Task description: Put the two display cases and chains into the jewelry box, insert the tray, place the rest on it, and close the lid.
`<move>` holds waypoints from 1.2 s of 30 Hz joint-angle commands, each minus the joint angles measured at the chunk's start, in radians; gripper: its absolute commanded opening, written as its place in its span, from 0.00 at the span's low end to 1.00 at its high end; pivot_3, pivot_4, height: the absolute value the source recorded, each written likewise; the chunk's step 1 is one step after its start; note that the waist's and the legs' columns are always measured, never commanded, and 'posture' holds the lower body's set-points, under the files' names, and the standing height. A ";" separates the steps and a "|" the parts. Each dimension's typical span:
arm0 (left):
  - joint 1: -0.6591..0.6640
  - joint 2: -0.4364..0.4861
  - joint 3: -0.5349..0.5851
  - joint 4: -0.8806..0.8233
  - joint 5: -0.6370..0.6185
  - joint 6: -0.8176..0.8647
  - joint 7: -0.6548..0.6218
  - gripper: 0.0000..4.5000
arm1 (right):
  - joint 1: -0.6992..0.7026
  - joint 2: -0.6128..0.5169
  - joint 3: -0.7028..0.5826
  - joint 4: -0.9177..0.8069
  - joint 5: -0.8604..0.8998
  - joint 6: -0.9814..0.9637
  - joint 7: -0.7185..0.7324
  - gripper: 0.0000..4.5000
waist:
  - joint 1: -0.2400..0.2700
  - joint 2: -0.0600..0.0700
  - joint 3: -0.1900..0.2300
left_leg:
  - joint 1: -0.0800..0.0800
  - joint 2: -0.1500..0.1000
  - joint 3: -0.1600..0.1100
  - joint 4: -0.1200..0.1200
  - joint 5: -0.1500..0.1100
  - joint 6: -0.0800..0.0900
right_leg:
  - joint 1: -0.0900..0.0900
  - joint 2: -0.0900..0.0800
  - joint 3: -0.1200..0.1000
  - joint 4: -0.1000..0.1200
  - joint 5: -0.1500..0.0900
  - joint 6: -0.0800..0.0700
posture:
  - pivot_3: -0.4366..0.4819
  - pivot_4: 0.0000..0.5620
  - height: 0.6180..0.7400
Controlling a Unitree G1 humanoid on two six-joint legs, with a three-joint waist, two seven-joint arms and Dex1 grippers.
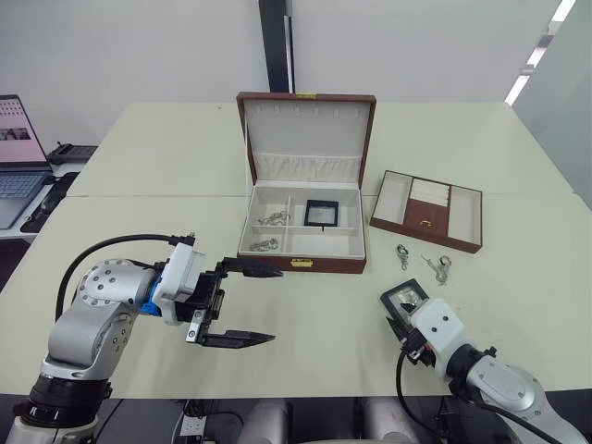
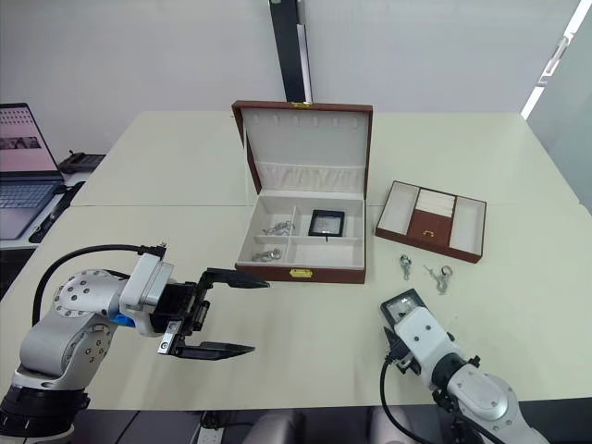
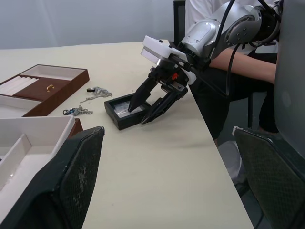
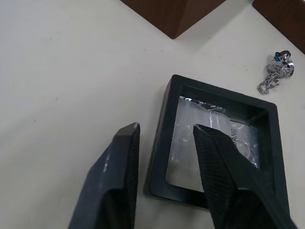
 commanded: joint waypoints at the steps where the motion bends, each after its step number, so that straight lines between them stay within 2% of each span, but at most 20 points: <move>1: -0.013 -0.001 -0.006 -0.015 -0.009 0.003 0.006 1.00 | -0.008 -0.004 -0.020 -0.054 0.007 0.025 0.012 0.21 | -0.001 0.000 0.000 | 0.000 0.000 0.000 0.000 0.000 0.000 | 0.000 0.000 0.000 0.000 0.000 0.000 | 0.48 0.27 1.00; 5: -0.019 -0.004 0.000 -0.001 -0.004 0.000 0.010 1.00 | -0.004 -0.010 -0.058 -0.082 0.027 0.051 0.033 0.00 | -0.002 0.000 0.000 | 0.000 0.000 0.000 0.000 0.000 0.000 | 0.000 0.000 0.000 0.000 0.000 0.000 | 0.48 0.27 1.00; 9: -0.017 0.007 0.009 0.009 -0.002 0.007 0.016 1.00 | -0.003 -0.025 -0.115 -0.117 0.069 0.089 0.072 0.00 | -0.003 0.000 0.000 | 0.000 0.000 0.000 0.000 0.000 0.000 | 0.000 0.000 0.000 0.000 0.000 0.000 | 0.48 0.27 1.00; 15: 0.017 0.038 0.045 0.002 -0.006 0.051 0.072 1.00 | -0.043 -0.097 -0.281 -0.195 0.264 0.235 0.227 0.00 | -0.007 0.000 0.000 | 0.000 0.000 0.000 0.000 0.000 0.000 | 0.000 0.000 0.000 0.000 0.000 0.000 | 0.48 0.27 1.00; 18: 0.032 0.040 0.066 -0.009 -0.014 0.070 0.112 1.00 | -0.076 -0.153 -0.324 -0.220 0.353 0.288 0.295 0.00 | -0.007 0.000 0.000 | 0.000 0.001 -0.001 0.000 0.000 0.000 | 0.000 0.000 0.000 0.000 0.000 0.000 | 0.48 0.27 1.00; 23: 0.061 0.060 0.124 0.014 0.016 0.084 0.190 1.00 | -0.223 -0.267 -0.367 -0.195 0.473 0.335 0.386 0.00 | -0.007 0.000 0.000 | 0.000 0.001 0.000 0.000 0.000 0.000 | 0.000 0.000 -0.001 0.000 0.000 0.000 | 0.48 0.27 1.00; 26: 0.072 0.079 0.133 0.055 0.088 0.041 0.224 1.00 | -0.369 -0.313 -0.338 -0.123 0.510 0.341 0.408 0.00 | -0.010 0.000 0.000 | 0.000 0.001 0.000 0.000 0.000 0.000 | 0.000 0.000 -0.001 0.000 0.000 0.000 | 0.48 0.27 1.00; 30: 0.082 0.073 0.143 0.072 0.116 0.018 0.252 1.00 | -0.575 -0.336 -0.234 -0.013 0.530 0.352 0.430 0.00 | -0.009 -0.001 0.001 | 0.000 0.000 0.000 0.000 0.000 0.000 | 0.000 0.000 -0.001 0.000 0.000 0.000 | 0.48 0.27 1.00; 36: 0.082 0.070 0.147 0.033 0.104 0.061 0.304 1.00 | -0.909 -0.270 0.010 0.186 0.482 0.309 0.489 0.00 | -0.011 -0.001 0.001 | -0.002 0.001 0.000 0.000 0.000 0.000 | -0.002 0.000 -0.001 0.000 0.000 0.000 | 0.48 0.27 1.00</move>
